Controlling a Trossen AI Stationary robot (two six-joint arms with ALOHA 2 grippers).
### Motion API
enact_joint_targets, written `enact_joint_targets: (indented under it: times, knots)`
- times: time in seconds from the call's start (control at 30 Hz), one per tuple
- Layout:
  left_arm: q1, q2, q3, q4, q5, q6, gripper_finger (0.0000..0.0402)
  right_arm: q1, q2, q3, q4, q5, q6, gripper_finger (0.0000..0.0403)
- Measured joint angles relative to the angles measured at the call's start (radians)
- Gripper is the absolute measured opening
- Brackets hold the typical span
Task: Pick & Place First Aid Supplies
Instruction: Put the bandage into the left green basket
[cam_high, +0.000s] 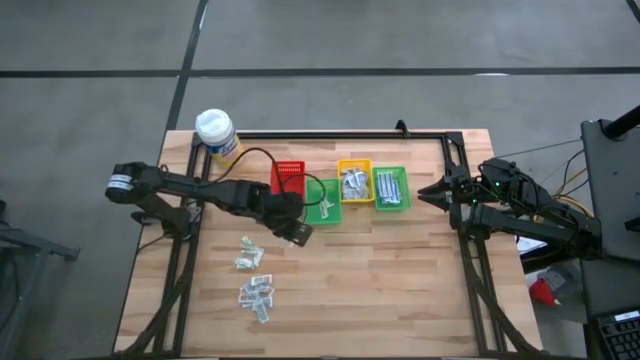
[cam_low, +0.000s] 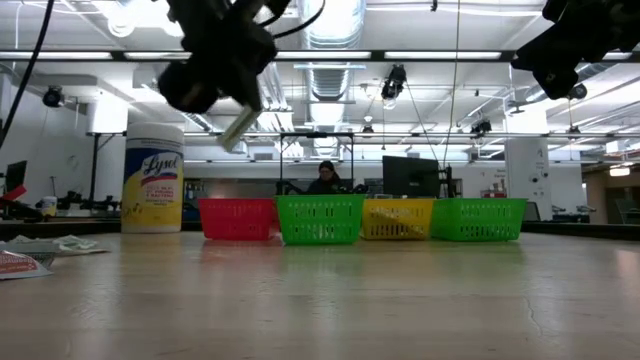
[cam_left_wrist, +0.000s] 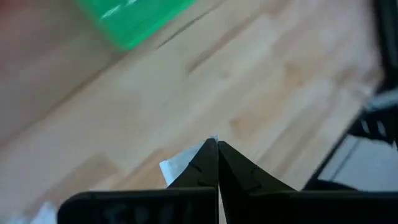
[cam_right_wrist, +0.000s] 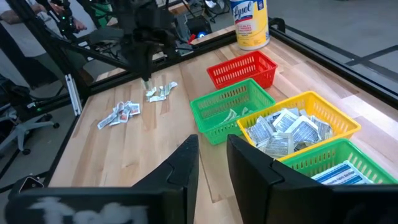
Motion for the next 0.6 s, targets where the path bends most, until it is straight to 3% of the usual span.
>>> enact_joint_targets:
  times: [0.33,0.6]
  knots:
    - [0.002,0.0,-0.003,0.184,0.012,0.428,0.0,0.0,0.0,0.0,0.0,0.0,0.003,0.007]
    - [0.006,0.001,-0.004,0.25,-0.143,0.698,0.0,0.0,0.0,0.0,0.0,0.0,0.026,0.0083]
